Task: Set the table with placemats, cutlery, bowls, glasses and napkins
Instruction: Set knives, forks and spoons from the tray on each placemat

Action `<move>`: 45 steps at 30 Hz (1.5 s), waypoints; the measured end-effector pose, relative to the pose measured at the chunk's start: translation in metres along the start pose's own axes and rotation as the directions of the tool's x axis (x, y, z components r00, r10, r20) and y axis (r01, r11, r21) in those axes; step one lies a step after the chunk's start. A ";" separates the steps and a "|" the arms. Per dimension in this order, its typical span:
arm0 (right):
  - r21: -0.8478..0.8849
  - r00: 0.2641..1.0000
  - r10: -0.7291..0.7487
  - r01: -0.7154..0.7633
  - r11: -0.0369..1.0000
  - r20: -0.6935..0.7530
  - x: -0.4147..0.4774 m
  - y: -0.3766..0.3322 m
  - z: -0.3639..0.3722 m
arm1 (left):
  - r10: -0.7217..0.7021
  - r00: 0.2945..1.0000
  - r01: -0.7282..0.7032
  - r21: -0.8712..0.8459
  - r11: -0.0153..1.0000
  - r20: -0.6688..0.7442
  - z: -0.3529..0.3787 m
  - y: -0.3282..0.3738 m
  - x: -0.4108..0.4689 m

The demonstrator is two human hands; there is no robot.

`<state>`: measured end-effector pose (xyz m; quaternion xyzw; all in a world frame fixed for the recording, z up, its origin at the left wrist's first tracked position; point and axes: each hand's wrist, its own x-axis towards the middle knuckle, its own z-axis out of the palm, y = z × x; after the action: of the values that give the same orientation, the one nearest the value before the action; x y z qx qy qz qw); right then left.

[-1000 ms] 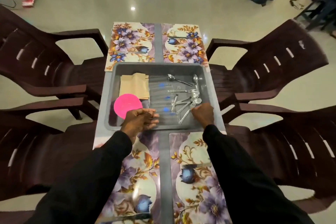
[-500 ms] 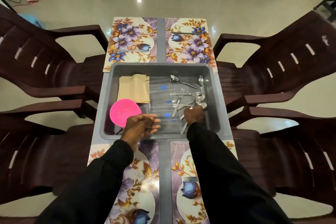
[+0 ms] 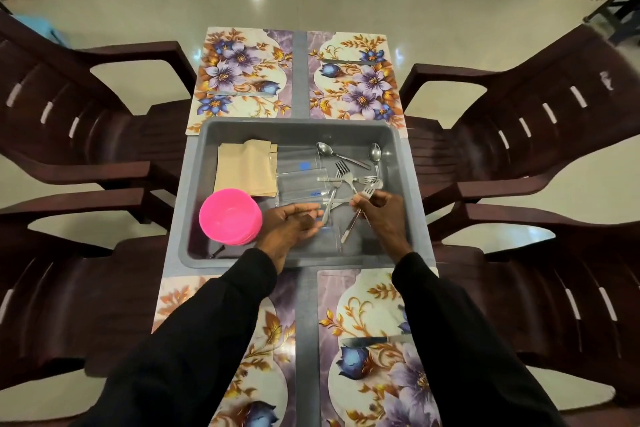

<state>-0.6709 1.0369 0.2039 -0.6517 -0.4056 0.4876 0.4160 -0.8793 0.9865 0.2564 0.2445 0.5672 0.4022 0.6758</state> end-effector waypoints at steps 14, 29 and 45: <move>-0.228 0.971 -0.092 0.143 0.963 0.220 -0.047 -0.044 -0.003 | 0.088 0.993 -0.101 -0.205 0.974 -0.073 0.027 0.011 0.009; -0.710 0.785 -0.463 0.595 0.376 0.412 -0.086 -0.029 0.043 | -0.129 0.990 0.115 -0.186 0.976 -0.064 0.032 -0.009 -0.002; -0.912 0.907 -0.157 0.404 0.067 0.391 0.097 0.011 0.028 | -0.106 0.994 0.103 -0.226 0.969 0.000 -0.017 -0.007 -0.010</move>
<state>-0.6774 1.1284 0.1597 -0.6198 -0.7787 0.0686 -0.0692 -0.8941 0.9723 0.2527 0.1336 0.5339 0.4294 0.7161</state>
